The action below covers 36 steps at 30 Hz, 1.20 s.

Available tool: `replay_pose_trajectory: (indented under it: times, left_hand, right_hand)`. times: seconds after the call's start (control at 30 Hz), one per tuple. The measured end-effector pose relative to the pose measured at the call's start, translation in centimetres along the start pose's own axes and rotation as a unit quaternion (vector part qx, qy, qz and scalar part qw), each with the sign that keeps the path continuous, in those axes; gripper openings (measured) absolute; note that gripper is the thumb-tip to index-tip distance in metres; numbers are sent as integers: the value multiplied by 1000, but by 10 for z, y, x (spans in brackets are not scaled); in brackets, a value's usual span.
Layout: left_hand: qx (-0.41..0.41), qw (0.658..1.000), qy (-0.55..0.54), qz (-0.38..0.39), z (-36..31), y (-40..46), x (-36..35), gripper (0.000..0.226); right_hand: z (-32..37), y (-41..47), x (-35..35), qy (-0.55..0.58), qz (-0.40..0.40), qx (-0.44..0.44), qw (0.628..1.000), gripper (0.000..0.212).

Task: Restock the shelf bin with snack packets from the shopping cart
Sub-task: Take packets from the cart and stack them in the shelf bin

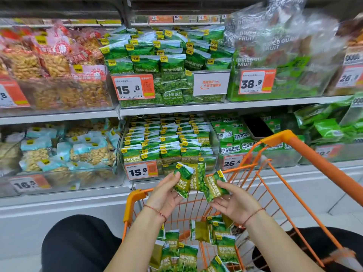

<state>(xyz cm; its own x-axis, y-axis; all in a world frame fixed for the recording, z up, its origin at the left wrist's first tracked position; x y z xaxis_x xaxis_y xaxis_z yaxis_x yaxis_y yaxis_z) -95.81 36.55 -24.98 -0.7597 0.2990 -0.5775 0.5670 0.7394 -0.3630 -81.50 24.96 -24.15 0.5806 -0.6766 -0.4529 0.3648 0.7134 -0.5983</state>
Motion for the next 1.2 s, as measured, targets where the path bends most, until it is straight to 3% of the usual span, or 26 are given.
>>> replay_pose_trajectory:
  times: [0.17, 0.33, 0.5, 0.63, 0.7, 0.77, 1.0, 1.1, 1.2]
  left_hand:
    - [-16, 996, 92, 0, -4, -3, -4, 35]
    - [-23, 991, 130, -3, -3, 0, -4, 54]
    - [-18, 991, 133, 11, 0, 3, -4, 42]
    - [-29, 979, 203, 3, 2, 1, -4, 24]
    - [-41, 973, 228, 3, 3, -1, -6, 18]
    - [-45, 975, 219, 11, 3, -2, -8, 19]
    - [-82, 994, 73, -23, -14, -1, 3, 47]
    - [-96, 984, 144, -37, -13, -1, 4, 62]
    - [-148, 948, 276, -55, -7, -4, -4, 70]
  right_hand:
    - [3, 3, 4, 4, -12, 21, 1000, 23]
    - [-3, 5, 5, -66, -4, -3, 998, 31]
    - [-11, 7, -1, -121, 25, -26, 992, 37]
    - [-15, 3, -12, -148, 104, -27, 983, 39]
    - [-14, -1, -18, -187, 119, -4, 975, 51]
    - [-14, -2, -19, -216, 130, 14, 968, 78]
    - [-13, 12, -14, -196, 122, 31, 973, 93]
    - [-8, 8, -13, -186, 100, 71, 975, 89]
    - [-4, 9, -11, -153, 80, 112, 979, 103]
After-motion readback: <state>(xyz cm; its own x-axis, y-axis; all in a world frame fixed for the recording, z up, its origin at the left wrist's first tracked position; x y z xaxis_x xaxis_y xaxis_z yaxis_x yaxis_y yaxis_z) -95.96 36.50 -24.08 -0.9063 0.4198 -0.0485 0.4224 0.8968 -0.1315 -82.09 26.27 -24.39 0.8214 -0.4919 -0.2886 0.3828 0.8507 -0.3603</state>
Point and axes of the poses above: each hand's wrist, its own y-axis towards the middle knuckle, its own x-axis out of the back of the hand, z = x × y, the point moved 5 cm from there along y, towards the middle knuckle, and after that the axes turned 5 degrees about -z, right-handed, at the moved point
